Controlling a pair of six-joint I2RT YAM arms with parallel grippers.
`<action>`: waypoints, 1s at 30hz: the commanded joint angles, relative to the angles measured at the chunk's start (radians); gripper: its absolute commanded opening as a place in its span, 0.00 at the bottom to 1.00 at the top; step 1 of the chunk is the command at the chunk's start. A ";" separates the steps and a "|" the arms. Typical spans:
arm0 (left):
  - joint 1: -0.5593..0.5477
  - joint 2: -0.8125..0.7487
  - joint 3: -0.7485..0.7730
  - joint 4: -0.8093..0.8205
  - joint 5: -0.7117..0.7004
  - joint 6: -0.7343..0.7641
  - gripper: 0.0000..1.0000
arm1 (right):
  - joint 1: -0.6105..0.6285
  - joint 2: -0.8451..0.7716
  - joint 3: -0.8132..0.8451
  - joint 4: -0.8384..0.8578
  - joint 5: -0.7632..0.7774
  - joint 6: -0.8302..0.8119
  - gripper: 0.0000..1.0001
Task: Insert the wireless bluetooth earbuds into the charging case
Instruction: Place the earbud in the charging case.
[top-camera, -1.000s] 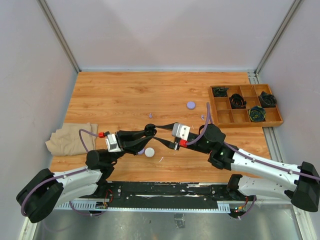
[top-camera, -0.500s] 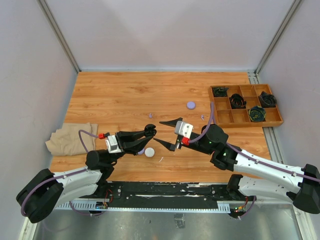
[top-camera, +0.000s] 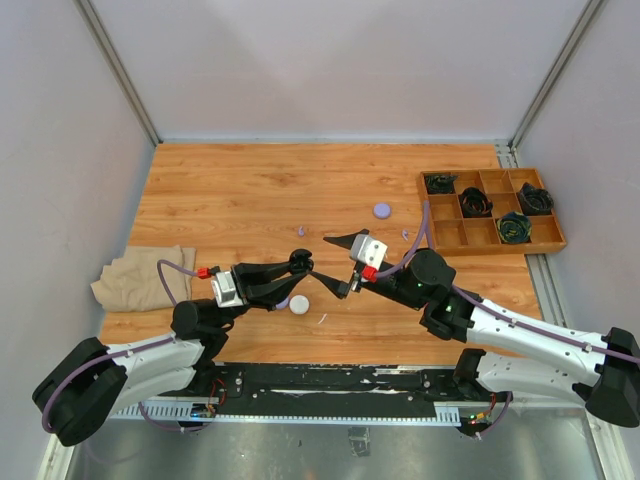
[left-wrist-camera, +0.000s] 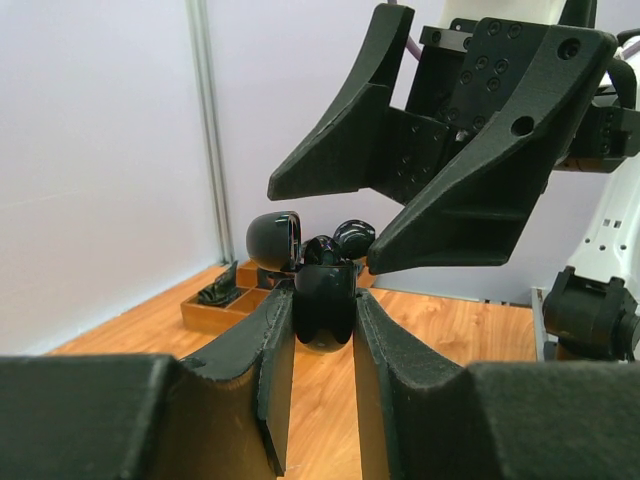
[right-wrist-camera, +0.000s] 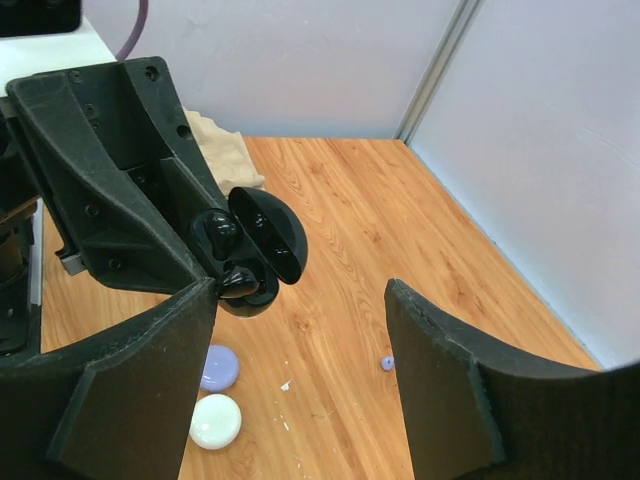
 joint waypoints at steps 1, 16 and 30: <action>0.003 -0.006 -0.007 0.122 0.015 0.017 0.00 | 0.015 -0.019 -0.015 0.005 0.068 0.004 0.69; 0.003 0.002 0.002 0.080 0.071 0.024 0.00 | -0.032 -0.062 -0.018 -0.120 0.065 -0.037 0.72; 0.003 0.010 0.071 -0.133 0.172 0.150 0.00 | -0.137 -0.069 0.118 -0.461 -0.249 -0.180 0.87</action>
